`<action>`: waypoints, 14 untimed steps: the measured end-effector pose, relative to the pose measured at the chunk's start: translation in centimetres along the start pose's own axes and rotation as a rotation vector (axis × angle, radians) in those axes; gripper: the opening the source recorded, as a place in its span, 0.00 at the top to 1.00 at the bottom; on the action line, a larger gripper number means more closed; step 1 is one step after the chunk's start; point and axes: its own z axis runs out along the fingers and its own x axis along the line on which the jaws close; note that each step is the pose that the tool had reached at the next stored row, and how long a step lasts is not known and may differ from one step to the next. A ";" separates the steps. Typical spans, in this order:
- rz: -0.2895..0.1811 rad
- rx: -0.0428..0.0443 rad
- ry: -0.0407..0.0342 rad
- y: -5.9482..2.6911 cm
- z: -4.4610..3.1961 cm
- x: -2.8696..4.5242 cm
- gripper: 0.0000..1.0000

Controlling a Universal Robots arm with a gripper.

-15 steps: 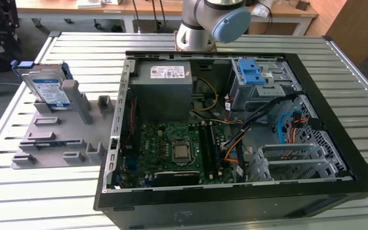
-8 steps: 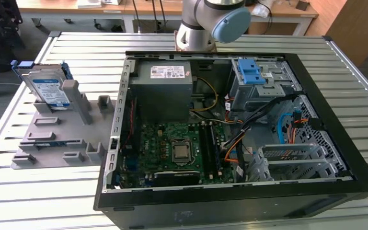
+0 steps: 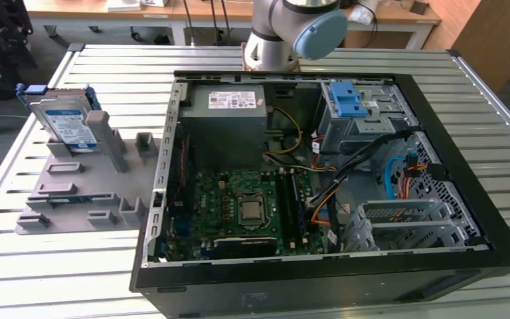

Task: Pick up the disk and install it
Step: 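Pick up the disk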

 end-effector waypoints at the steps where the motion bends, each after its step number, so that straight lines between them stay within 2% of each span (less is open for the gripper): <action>1: 0.000 -0.0002 0.0001 0.01 0.02 -0.05 0.41; 14: 0.000 -0.0002 0.0002 0.07 0.49 -0.47 0.41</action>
